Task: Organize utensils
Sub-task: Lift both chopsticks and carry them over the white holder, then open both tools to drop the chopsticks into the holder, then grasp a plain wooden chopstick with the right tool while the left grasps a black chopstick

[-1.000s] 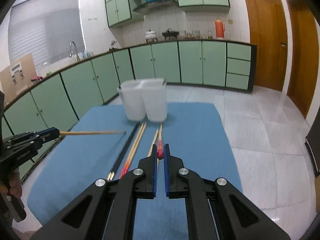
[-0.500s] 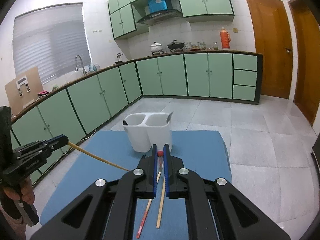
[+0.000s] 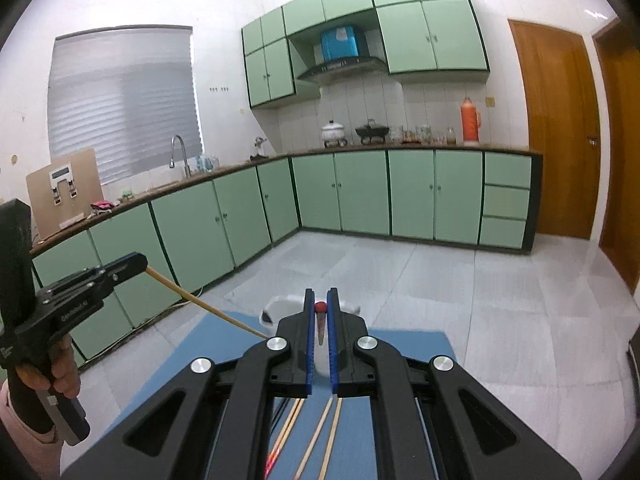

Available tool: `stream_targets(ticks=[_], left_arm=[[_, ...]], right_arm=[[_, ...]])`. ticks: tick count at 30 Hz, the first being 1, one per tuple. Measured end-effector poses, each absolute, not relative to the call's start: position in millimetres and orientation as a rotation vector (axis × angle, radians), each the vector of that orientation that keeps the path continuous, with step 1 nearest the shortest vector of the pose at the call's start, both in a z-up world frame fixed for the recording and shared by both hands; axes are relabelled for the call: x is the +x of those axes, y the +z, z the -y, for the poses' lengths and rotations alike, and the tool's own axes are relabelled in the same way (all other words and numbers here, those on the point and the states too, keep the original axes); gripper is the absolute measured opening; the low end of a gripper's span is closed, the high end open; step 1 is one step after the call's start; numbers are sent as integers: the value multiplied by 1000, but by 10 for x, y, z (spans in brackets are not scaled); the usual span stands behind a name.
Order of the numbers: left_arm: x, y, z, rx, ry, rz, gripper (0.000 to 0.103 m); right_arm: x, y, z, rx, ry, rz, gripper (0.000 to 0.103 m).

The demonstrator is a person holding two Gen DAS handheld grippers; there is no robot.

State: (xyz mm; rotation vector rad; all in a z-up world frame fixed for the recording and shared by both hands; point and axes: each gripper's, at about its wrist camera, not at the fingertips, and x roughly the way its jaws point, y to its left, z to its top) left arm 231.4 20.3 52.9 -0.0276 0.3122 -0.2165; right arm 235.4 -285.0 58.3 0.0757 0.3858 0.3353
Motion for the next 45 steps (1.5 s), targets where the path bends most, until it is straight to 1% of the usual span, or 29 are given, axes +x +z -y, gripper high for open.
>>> stream_targets(ticks=[3,7,13,19,21,22,23,24,25,26,27,29,31,33,34,35,36,39,45], left_arm=[[2455,650,-130,-22,-209,-275,6],[2749,630,-38,-14,-189,-267,6],[3237,321,55,-20,-191,-350,6],[3591,-3,88,-32,-215,-454,6],[3662,-88,77,-28,-221,-487,7],[3673,-118,59,-34,-223,-496,10],[3672,-144,37,-44,-229,-508,23],[3647,-167,-10,-52,-228,-508,38],[3610,-168,-45,-61,-225,-500,44],[3580,-165,-68,-66,-222,-493,47],[3525,-159,-108,-72,-221,-488,47],[3453,-144,-160,-76,-213,-479,51],[3297,-143,-222,-73,-194,-460,56],[3099,-164,-282,-69,-178,-441,67],[3014,-180,-293,-67,-171,-439,70],[2948,-195,-298,-66,-169,-437,75],[2855,-233,-313,-65,-164,-442,77],[2612,-396,-324,-54,-165,-480,82],[2239,-873,-353,3,-148,-589,84]], right_arm=[[2525,658,2761,58,329,-383,6],[2841,647,2625,35,321,-415,6],[3306,337,2370,-20,322,-534,6],[3562,35,2232,-22,338,-617,6],[3599,-15,2228,-18,346,-630,6],[3601,-40,2230,-15,346,-632,6],[3590,-59,2245,-12,344,-631,7],[3590,-57,2271,-9,342,-629,9],[3577,-63,2301,-4,337,-626,10],[3535,-67,2343,5,324,-617,16],[3507,-68,2370,10,312,-609,25],[3381,-64,2451,12,273,-582,34],[3243,-90,2521,17,254,-564,39],[3090,-128,2621,34,230,-550,47],[2994,-162,2665,45,219,-544,49],[2908,-200,2699,57,211,-542,53],[2801,-258,2735,70,207,-541,56],[2554,-425,2788,83,194,-552,59],[2085,-899,2848,96,154,-622,59]])
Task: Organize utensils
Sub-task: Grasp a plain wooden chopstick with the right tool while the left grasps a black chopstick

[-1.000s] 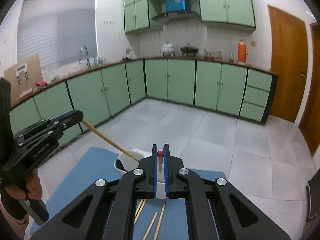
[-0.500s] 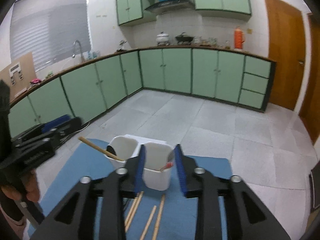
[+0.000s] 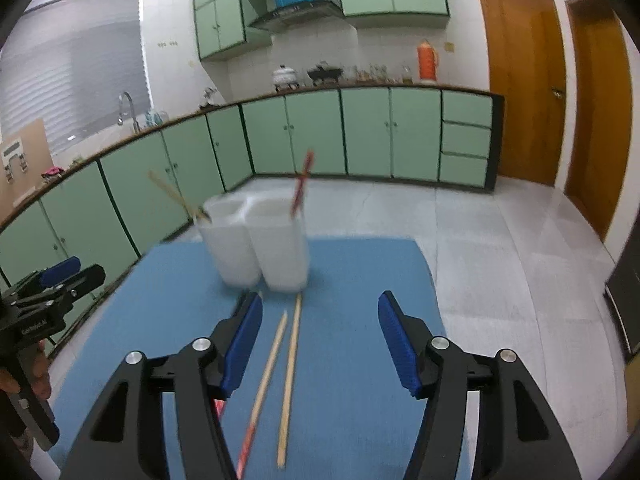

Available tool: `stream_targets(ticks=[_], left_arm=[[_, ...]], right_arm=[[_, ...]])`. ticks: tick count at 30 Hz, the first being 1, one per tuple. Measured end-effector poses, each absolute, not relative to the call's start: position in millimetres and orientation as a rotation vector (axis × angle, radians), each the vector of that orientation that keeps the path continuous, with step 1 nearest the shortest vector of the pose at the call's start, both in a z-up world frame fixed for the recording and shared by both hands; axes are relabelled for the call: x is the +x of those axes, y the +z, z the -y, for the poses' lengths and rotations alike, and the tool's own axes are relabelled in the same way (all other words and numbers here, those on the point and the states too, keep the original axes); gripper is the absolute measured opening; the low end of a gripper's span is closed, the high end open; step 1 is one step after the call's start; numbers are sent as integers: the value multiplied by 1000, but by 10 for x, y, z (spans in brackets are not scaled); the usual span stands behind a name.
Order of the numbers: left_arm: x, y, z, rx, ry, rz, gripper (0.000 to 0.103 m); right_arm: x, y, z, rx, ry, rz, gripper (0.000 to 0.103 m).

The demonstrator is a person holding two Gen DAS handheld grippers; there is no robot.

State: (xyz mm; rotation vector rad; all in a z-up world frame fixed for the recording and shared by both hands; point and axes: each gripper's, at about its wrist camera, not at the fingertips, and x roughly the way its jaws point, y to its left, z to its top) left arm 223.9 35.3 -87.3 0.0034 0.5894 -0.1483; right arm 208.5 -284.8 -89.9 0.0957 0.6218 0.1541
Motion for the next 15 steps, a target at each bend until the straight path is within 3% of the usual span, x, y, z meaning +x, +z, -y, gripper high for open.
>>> stream_targets(ticks=[7,15], left_arm=[[1920,-1372,-398,44,-144,-701,84],[1763,-1640,-439,52,-142,-779,84]], right_arm=[[1712,-1466,2702,59,156,-722,57],[1546,-1845,2579,67,180,-795,38]])
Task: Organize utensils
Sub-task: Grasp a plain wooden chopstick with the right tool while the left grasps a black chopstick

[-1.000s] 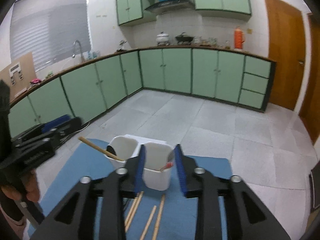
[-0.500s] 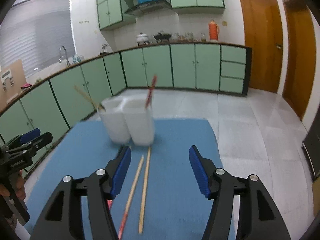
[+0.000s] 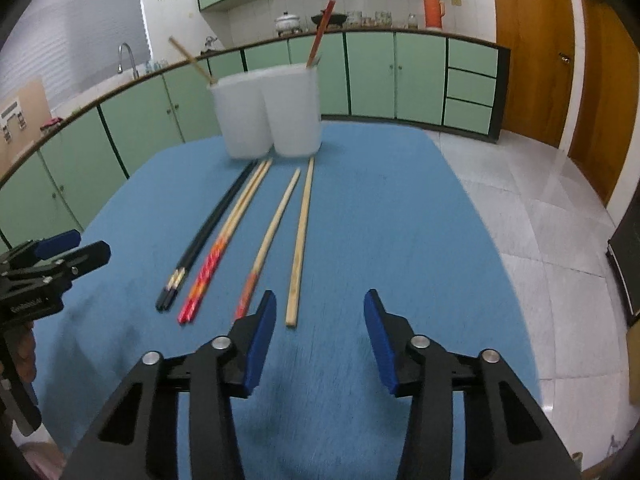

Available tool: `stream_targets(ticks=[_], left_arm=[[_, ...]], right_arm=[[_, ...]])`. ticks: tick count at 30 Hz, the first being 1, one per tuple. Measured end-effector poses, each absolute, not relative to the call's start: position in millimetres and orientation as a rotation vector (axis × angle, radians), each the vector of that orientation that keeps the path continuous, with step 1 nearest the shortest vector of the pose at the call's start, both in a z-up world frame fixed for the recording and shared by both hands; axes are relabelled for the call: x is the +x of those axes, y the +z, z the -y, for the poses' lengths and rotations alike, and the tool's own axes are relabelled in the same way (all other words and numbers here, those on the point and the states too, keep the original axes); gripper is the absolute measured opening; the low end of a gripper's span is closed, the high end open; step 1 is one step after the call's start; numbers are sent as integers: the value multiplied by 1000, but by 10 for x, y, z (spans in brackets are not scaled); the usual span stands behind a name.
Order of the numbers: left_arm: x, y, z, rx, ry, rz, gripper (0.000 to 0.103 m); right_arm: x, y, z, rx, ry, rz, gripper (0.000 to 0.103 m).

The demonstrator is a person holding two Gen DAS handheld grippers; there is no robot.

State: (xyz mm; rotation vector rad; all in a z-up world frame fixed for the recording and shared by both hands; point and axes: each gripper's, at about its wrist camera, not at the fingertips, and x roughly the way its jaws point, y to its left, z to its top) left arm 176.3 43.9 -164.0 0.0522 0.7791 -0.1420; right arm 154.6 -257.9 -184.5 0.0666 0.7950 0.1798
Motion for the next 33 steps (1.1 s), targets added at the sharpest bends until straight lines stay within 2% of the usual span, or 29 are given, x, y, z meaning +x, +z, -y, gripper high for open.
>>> stream_targets(ticks=[3,7,11,16,20,33], left_arm=[[1760,-1686,-448,46,-139,-794,84],[1757,-1738,-417,52,-138,-803,84],[1741,-1750,-379,53,-144,-811,83],[1741,-1765,-332,49,-152,-819,83],[1726,-1790,-257,49,-178,-831,79],[1743,-1988,-14,78,-211,-908,75]], right_arm=[[1562,-1911,2559,79,199,-821,31],[1584,-1943,2496,73,215,-831,30],[1634,-2007,2435,55,215,-858,24],[1692,-2028,2384,44,206,-870,21],[1689,-2036,2341,8,194,-874,7],[1690,-2042,2419,48,201,-873,7]])
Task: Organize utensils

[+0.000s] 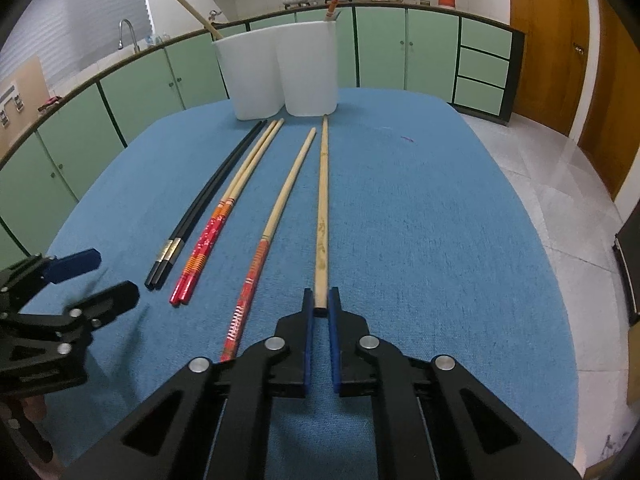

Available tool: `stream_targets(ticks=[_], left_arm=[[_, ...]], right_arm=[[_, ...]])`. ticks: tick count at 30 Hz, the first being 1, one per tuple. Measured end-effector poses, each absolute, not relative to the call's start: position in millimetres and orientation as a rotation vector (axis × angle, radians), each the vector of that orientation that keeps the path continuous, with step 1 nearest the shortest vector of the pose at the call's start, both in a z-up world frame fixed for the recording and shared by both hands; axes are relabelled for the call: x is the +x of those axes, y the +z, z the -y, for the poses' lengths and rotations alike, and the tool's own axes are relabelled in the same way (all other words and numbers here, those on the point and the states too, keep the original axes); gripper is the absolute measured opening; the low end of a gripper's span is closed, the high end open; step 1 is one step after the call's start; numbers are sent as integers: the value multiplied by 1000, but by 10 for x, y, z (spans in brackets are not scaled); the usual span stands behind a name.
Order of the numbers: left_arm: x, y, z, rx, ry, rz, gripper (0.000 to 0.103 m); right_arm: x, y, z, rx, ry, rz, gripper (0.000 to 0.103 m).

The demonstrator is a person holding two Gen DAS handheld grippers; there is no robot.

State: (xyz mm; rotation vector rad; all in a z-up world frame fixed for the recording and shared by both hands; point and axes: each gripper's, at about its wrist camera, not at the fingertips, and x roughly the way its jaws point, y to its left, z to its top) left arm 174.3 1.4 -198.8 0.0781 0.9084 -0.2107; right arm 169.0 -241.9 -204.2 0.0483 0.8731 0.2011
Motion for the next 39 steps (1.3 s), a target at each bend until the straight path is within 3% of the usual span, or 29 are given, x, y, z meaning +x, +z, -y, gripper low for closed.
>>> stream_targets(ticks=[26,34,36,39], left_arm=[[1802,-2028,-150,40,-143,-918,72],[1802,-2039,-62,38,-166,-899,39],[1813,-2036,-55,29,-173,-898,21],[1822,-2043,-13,26,-191,-901,8]], right_arm=[[1696,-2046,2417,65,207,-874,7],[1705,-2049,2412,60,202,-876,7],[1710,-2050,2404,56,199,-878,7],[1720,-2053,2404,59,197,-879,7]])
